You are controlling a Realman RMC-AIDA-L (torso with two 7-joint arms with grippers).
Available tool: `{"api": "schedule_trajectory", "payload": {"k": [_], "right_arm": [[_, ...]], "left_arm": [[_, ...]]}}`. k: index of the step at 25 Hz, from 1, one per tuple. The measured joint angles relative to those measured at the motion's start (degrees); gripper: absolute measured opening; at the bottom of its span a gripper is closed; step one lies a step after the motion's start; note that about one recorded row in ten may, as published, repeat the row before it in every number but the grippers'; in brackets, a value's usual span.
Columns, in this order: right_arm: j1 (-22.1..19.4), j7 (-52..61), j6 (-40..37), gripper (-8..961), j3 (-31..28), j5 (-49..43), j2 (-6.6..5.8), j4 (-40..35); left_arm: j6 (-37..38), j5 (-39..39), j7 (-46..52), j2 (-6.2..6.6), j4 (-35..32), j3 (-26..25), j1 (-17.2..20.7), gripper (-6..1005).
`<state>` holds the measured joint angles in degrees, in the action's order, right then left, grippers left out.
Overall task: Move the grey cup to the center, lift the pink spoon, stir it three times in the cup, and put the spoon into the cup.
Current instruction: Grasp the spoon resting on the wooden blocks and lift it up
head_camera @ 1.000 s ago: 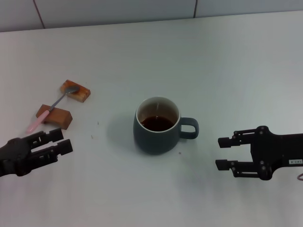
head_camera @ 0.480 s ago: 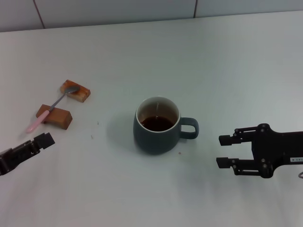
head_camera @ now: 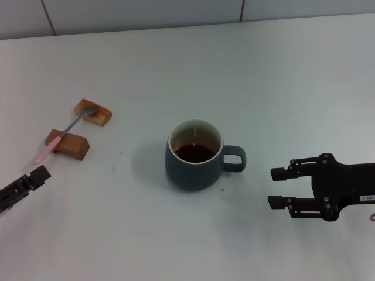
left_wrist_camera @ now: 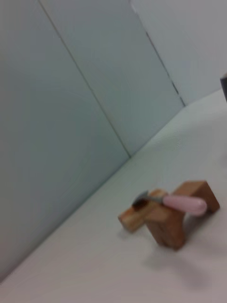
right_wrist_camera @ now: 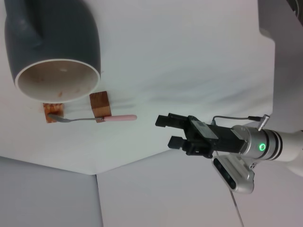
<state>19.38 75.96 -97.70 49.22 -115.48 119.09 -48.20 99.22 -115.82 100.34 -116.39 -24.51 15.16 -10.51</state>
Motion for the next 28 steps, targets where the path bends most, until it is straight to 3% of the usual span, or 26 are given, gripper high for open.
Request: {"api": "schedule_trajectory", "payload": {"k": [28], "right_arm": [[-0.1, -0.1, -0.5, 564, -0.1, 0.2, 0.1, -0.5]], "left_arm": [[-8.4, -0.3, 7.4, 0.24, -0.2, 0.1, -1.0, 738]]}}
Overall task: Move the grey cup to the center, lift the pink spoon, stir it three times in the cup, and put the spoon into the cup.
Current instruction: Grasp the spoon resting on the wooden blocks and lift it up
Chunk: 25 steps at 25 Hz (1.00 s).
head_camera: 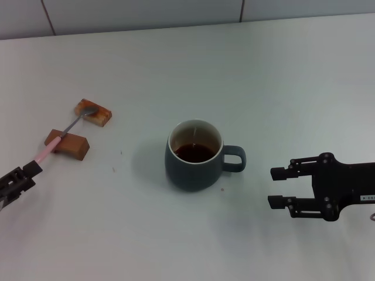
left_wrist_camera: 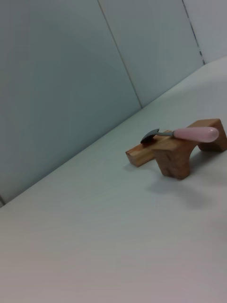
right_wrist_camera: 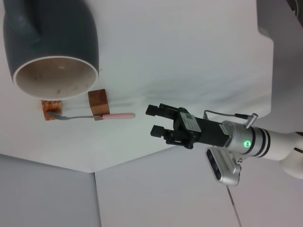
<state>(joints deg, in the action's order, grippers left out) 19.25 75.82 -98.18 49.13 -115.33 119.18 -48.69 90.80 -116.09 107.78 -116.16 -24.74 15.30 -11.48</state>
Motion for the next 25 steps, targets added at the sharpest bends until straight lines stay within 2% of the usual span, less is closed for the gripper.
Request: {"api": "schedule_trajectory", "payload": {"k": [25], "right_arm": [[-0.2, 0.0, -0.8, 565, -0.1, 0.6, 0.0, -0.2]], "left_arm": [[-4.4, 0.0, 4.3, -0.2, 0.1, 0.3, -1.5, 738]]}}
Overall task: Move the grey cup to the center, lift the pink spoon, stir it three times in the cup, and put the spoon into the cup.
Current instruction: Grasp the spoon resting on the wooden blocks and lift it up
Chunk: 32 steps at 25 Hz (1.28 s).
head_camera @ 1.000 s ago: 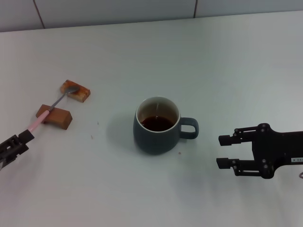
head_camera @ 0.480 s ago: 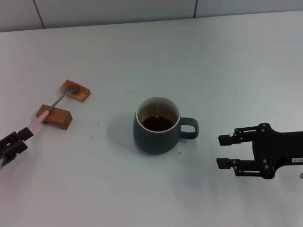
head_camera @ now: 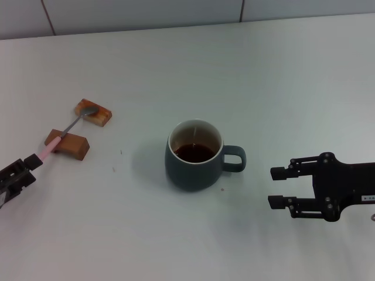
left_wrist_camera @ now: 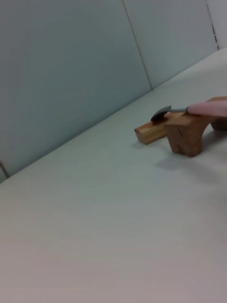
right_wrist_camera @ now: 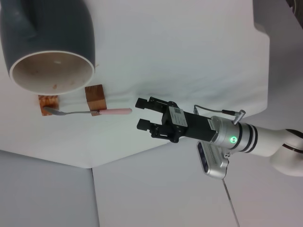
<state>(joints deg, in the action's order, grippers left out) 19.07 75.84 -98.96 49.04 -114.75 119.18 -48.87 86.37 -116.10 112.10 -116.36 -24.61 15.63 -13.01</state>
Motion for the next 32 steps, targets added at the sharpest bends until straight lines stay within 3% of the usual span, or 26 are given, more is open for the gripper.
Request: {"api": "schedule_trajectory", "payload": {"k": [32], "right_arm": [[0.0, 0.0, -0.1, 565, 0.0, 0.0, -0.05, -0.1]], "left_arm": [[-2.3, -0.1, 2.5, -0.71, 0.0, 0.8, -1.5, 738]]}}
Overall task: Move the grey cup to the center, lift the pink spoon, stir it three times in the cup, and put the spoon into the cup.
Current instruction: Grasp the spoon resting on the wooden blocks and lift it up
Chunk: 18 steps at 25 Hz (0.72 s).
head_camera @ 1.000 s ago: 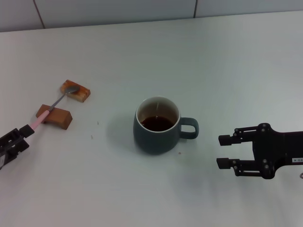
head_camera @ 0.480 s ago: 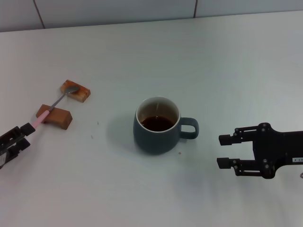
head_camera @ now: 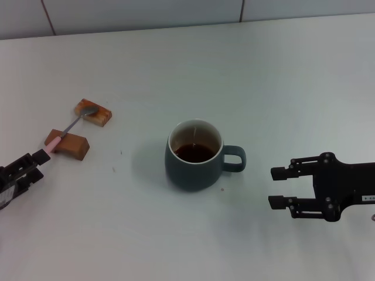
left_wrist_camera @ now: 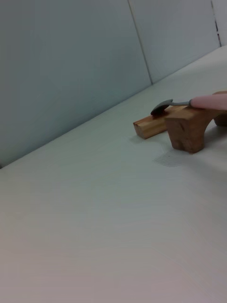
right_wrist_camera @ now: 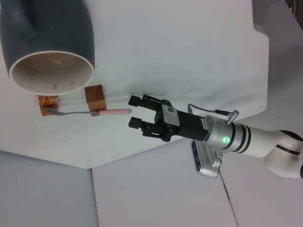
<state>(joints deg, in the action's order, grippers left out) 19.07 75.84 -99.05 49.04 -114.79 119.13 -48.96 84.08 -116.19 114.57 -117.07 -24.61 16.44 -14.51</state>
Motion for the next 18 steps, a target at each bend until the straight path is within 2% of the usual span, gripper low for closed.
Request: {"api": "schedule_trajectory", "payload": {"k": [15, 18], "right_arm": [[0.0, 0.0, -0.5, 564, -0.4, 0.0, 0.04, -0.6], [0.0, 0.0, -0.5, 564, -0.4, 0.0, 0.0, -0.6]], "left_arm": [[-0.8, 0.0, 0.6, -0.1, 0.0, 0.1, -0.4, 731], [-1.1, 0.0, 0.7, -0.1, 0.0, 0.2, -0.7, 587]]}}
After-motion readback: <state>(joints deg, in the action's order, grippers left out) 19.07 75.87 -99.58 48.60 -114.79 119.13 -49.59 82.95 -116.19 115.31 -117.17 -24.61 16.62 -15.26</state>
